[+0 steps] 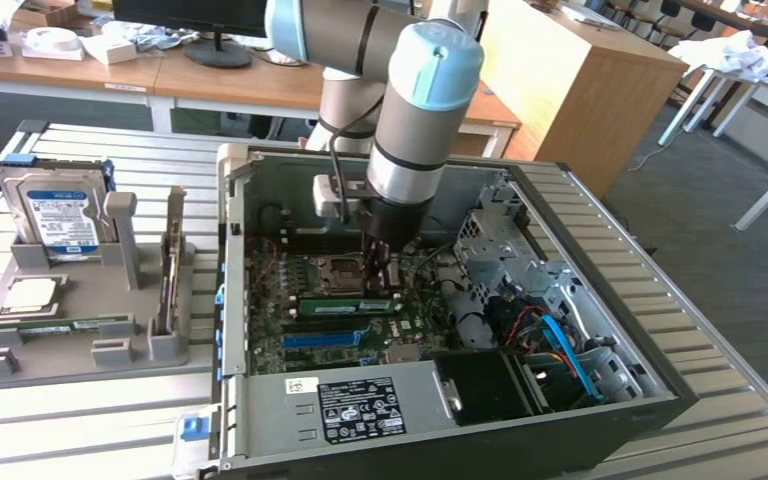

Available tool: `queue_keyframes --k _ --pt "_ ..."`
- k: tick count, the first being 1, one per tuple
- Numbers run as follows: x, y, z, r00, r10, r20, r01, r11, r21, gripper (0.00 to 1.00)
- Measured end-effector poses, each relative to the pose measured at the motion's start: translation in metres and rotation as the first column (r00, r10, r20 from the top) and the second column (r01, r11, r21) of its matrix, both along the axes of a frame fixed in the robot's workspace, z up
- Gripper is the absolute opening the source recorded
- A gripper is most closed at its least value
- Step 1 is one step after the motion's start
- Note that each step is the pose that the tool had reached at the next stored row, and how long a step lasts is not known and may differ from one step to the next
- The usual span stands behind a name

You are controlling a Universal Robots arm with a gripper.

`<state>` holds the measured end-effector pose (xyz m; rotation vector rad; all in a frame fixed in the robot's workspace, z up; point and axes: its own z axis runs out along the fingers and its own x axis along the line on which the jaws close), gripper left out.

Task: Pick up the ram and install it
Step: 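Press down the ram until it locks into place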

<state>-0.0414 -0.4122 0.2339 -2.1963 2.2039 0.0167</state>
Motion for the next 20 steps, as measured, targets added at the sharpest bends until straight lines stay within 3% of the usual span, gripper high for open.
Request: queue_keyframes --k 11,20 --pt "-0.002 0.0000 0.0045 1.0000 0.000 0.0002 0.000 1.0000 -0.0002 0.10" --pt "-0.023 0.0004 0.0044 1.0000 0.000 0.0001 0.000 1.0000 0.0000 0.10"
